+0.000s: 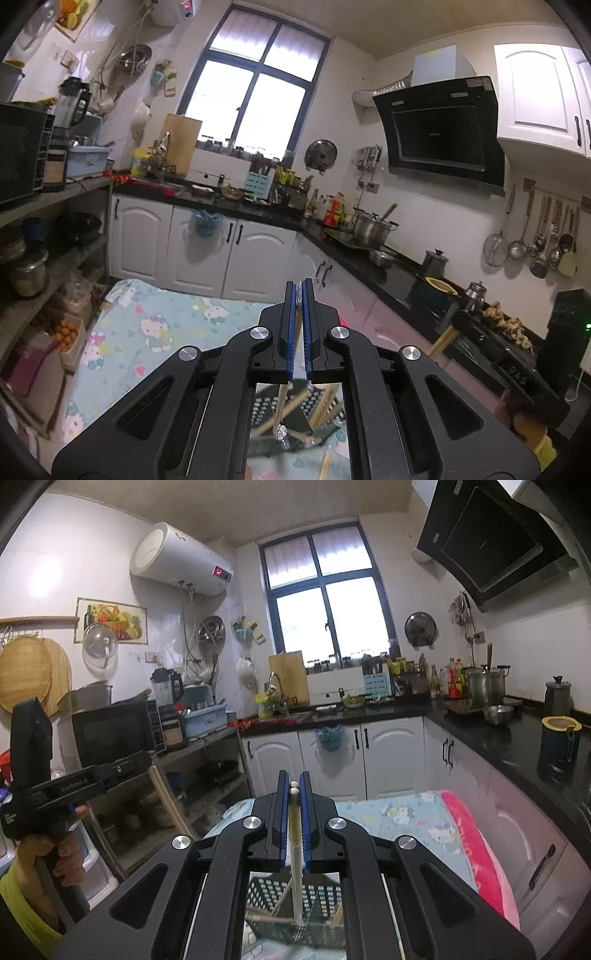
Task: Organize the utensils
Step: 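Lower the chopstick into a caddy slot and open the left tool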
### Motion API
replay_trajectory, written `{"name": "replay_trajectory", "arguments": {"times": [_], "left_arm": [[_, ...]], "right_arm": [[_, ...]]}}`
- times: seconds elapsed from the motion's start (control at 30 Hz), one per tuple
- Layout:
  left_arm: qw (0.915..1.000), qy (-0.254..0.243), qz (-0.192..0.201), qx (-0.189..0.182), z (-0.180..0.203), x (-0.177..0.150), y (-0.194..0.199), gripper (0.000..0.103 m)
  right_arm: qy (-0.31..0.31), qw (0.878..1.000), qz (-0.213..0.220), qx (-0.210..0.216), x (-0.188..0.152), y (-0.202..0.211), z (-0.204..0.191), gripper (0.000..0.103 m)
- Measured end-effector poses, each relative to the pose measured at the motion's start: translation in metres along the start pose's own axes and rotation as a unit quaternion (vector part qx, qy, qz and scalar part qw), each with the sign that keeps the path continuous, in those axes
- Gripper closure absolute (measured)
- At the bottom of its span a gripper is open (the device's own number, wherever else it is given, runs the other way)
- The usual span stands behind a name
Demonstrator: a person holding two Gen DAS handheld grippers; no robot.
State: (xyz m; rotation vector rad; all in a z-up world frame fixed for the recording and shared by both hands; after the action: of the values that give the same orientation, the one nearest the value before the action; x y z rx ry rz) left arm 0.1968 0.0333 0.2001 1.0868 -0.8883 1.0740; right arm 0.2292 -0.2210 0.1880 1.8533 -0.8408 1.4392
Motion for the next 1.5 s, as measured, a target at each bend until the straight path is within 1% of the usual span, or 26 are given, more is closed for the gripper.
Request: {"name": "replay_trajectory", "arguments": {"times": [0.13,0.27,0.4,0.6,0.83,1.2,1.4,1.43,1.47,1.5], "left_arm": [[0.9999,-0.002,0.012,0.009,0.001,0.005,-0.006,0.102],[0.9996,-0.003,0.021,0.021,0.001,0.004,-0.014,0.102],[0.9993,-0.002,0.018,0.033,-0.002,-0.003,-0.027,0.102],[0.999,0.006,0.014,0.043,-0.009,-0.02,-0.044,0.102],[0.999,0.005,-0.007,0.045,-0.012,-0.04,-0.058,0.102],[0.9984,0.007,-0.038,0.043,-0.014,-0.07,-0.072,0.101],[0.9975,0.007,-0.059,0.039,-0.013,-0.082,-0.078,0.101],[0.9971,0.008,-0.065,0.039,-0.014,-0.085,-0.078,0.1],[0.997,0.008,-0.067,0.038,-0.014,-0.086,-0.078,0.095],[0.997,0.009,-0.068,0.037,-0.015,-0.087,-0.077,0.09]], "right_arm": [[0.007,1.0,0.013,-0.006,0.008,-0.004,0.003,0.097],[0.017,1.0,0.018,-0.015,0.008,-0.013,0.006,0.097],[0.021,0.999,0.019,-0.024,0.001,-0.024,0.009,0.097],[0.004,1.0,0.007,-0.03,-0.017,-0.042,0.022,0.097],[-0.001,1.0,-0.006,-0.028,-0.04,-0.052,0.025,0.097],[0.0,0.999,-0.018,-0.032,-0.06,-0.063,0.025,0.097],[-0.004,0.999,-0.038,-0.033,-0.072,-0.072,0.027,0.096],[-0.005,0.998,-0.046,-0.035,-0.074,-0.074,0.028,0.096],[-0.007,0.998,-0.051,-0.038,-0.076,-0.074,0.029,0.094],[-0.01,0.998,-0.057,-0.04,-0.078,-0.075,0.031,0.086]]}}
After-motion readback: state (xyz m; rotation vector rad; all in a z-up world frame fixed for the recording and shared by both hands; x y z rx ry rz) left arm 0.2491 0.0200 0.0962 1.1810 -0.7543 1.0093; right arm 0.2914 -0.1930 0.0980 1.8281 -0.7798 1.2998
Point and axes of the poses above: each gripper's, at about its wrist camera, not at the fingertips, and y roughly against the way its jaws point, z to its right, x to its top, the point moved 2 cm from there along -y, roughly the way its jaws point, and after that the axes turned 8 degrees about x, right-handed, at the moved point
